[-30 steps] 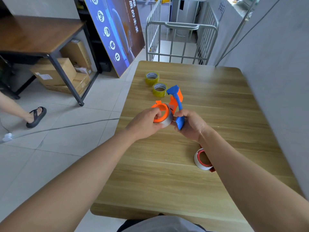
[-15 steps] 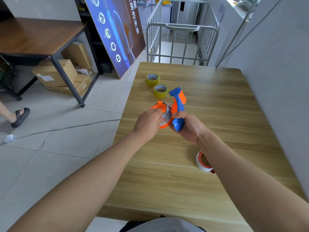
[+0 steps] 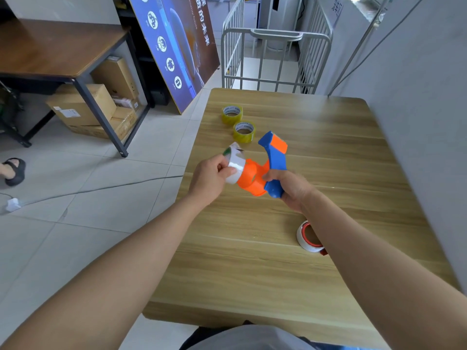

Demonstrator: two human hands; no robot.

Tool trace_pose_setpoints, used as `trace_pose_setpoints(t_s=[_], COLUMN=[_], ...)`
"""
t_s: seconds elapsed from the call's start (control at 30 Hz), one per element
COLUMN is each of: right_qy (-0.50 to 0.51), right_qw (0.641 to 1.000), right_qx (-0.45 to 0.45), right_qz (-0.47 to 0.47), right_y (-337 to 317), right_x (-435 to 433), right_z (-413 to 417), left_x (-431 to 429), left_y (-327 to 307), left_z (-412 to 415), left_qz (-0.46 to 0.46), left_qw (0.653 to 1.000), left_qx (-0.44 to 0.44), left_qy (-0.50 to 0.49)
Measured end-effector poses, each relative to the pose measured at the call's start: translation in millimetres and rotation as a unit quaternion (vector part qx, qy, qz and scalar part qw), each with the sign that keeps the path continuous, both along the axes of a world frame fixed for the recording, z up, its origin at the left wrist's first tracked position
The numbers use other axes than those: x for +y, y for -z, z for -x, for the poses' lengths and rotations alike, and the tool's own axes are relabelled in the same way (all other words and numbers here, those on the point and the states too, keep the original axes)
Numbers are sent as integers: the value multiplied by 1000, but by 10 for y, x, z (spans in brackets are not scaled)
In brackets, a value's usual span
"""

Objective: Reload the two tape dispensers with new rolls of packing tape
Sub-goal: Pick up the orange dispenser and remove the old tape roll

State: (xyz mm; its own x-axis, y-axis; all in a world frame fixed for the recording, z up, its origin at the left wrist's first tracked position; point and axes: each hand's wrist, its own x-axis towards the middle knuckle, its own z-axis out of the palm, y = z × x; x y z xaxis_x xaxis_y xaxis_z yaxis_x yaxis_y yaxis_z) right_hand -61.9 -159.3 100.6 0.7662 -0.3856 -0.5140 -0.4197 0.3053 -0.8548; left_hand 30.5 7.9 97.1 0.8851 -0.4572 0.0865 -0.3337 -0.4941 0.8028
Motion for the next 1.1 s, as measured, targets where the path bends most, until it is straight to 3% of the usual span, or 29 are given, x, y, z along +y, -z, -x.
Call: trace_pose_setpoints(t_s=[0.27,0.6,0.77,0.9,1.1], right_qy=[14,19,29,34,48], right_qw=[999,991,987,985,983], right_qx=[43,106,126,138,139], right_qz=[-9,-74,-95,-101,-111], right_y=[251,796,941,1013,1082], right_x=[79,244,277,301,312], right_z=[79,313,405,443,455], left_x=[448,722,793,834,761], left_y=[584,1158,1258,1259,1076], left_z=[21,292,330,351,307], left_qz=[-232,-366,-390,-310,-236], left_qw=[970,921,910,945,969], left_qx=[-19,5,-5,31,-20], left_qy=[71,134,143,102,67])
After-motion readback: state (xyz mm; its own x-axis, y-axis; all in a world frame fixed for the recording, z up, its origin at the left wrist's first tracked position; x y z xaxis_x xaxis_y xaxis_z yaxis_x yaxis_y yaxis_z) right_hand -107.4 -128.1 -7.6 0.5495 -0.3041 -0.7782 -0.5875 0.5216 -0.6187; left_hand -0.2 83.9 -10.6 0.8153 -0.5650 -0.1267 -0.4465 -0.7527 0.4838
